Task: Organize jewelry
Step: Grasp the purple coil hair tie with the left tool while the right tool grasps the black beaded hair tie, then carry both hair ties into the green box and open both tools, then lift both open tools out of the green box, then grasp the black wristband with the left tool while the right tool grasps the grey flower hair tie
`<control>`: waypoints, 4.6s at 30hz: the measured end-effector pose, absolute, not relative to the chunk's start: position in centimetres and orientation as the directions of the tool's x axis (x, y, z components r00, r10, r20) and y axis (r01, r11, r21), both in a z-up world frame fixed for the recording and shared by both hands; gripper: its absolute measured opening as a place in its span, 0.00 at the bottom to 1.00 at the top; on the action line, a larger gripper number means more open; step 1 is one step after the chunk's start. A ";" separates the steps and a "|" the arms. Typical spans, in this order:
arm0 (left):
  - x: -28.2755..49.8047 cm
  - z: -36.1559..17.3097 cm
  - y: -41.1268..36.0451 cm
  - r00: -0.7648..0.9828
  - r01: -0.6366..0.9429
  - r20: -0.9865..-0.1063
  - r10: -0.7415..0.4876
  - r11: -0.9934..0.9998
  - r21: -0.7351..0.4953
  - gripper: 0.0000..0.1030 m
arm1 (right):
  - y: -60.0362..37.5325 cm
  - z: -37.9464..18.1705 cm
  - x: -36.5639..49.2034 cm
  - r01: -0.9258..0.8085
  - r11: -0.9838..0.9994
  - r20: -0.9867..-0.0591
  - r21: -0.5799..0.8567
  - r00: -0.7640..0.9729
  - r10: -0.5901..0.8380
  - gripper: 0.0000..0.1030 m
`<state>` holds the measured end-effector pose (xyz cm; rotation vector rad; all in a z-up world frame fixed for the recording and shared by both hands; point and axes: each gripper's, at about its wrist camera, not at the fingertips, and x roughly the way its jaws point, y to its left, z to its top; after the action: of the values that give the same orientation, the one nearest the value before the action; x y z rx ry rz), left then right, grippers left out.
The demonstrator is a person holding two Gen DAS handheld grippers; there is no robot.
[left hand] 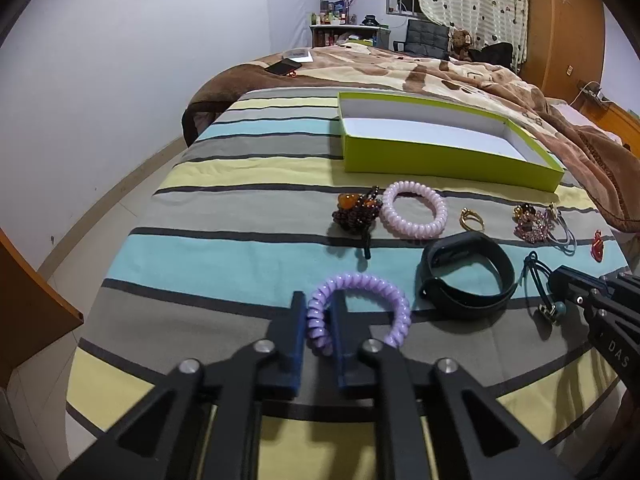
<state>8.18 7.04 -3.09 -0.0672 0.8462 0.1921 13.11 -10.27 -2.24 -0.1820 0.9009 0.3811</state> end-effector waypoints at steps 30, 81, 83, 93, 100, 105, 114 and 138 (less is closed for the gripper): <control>10.5 4.1 4.5 0.779 0.008 -0.625 -0.054 0.997 -0.076 0.09 | -13.0 4.5 14.9 -0.428 0.895 -0.649 0.122 0.648 0.399 0.01; 29.7 1.2 4.6 0.683 0.036 -0.722 -0.109 0.993 -0.115 0.36 | -13.9 1.5 34.2 -0.331 0.911 -0.723 0.244 0.564 0.399 0.29; 28.5 1.9 4.5 0.700 0.035 -0.706 -0.105 0.993 -0.113 0.38 | -14.0 2.4 32.8 -0.344 0.908 -0.706 0.237 0.581 0.405 0.29; 21.7 4.7 4.6 0.780 0.037 -0.619 -0.095 0.994 -0.105 0.41 | -15.4 3.9 25.3 -0.365 0.904 -0.642 0.224 0.643 0.419 0.29; 17.0 4.2 4.5 0.804 0.031 -0.590 -0.074 0.996 -0.083 0.41 | -16.3 4.5 20.2 -0.365 0.909 -0.609 0.199 0.681 0.407 0.29; 13.8 3.2 4.4 0.805 0.029 -0.588 -0.079 0.995 -0.095 0.41 | -16.6 4.2 17.3 -0.384 0.902 -0.602 0.196 0.679 0.420 0.29; 8.5 2.3 3.9 0.809 0.040 -0.582 -0.087 0.995 -0.094 0.41 | -17.6 2.7 12.8 -0.383 0.900 -0.609 0.208 0.669 0.426 0.29; 6.1 0.6 2.9 0.799 0.050 -0.597 -0.078 0.997 -0.062 0.41 | -18.4 1.4 10.4 -0.372 0.915 -0.620 0.156 0.684 0.384 0.29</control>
<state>6.09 2.91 0.57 -0.0439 0.6419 -0.0688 10.39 -18.44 1.36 0.0177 0.6993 0.4238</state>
